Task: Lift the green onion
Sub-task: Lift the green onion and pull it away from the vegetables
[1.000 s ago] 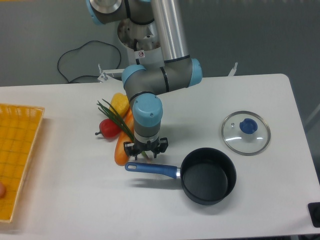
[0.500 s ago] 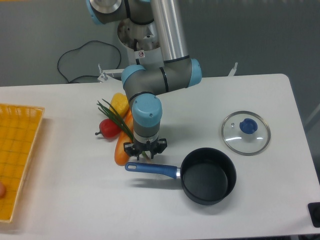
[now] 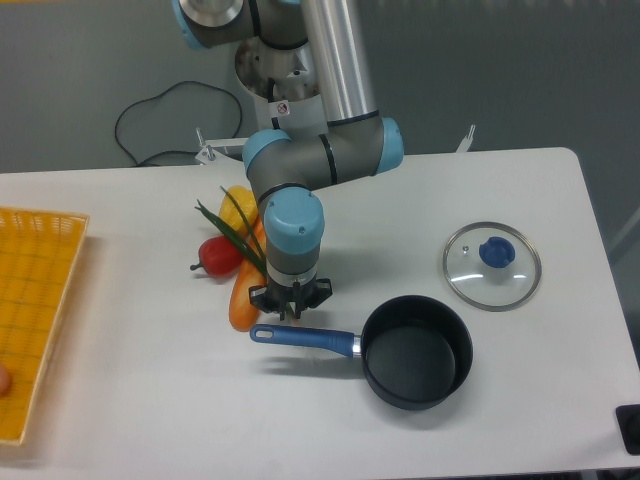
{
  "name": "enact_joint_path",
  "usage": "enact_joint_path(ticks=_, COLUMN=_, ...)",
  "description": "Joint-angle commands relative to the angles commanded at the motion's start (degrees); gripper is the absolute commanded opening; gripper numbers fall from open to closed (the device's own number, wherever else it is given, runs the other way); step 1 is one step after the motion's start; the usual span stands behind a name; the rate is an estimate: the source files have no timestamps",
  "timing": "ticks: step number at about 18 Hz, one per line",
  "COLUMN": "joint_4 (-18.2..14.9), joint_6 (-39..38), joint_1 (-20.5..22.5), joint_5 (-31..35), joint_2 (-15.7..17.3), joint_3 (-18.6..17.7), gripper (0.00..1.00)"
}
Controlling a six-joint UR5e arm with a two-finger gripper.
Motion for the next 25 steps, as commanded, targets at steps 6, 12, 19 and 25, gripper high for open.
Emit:
enact_joint_path(ticks=6, joint_4=-0.26, joint_6=-0.96, joint_1=-0.26, joint_5=-0.09, joint_2=0.53, joint_3=-0.09, gripper=0.21)
enact_joint_path(ticks=12, joint_4=-0.61, joint_6=-3.77, joint_1=-2.98, joint_5=-0.18, joint_2=2.63, joint_3=-0.26, gripper=0.21)
enact_joint_path(ticks=19, joint_4=-0.70, joint_6=-7.73, joint_1=-8.17, joint_5=0.09, joint_2=4.83, joint_3=-2.28, gripper=0.21)
enact_joint_path(ticks=25, joint_4=-0.79, joint_6=-10.98, joint_1=-12.56, joint_5=0.18, joint_2=6.59, joint_3=-2.20, gripper=0.21)
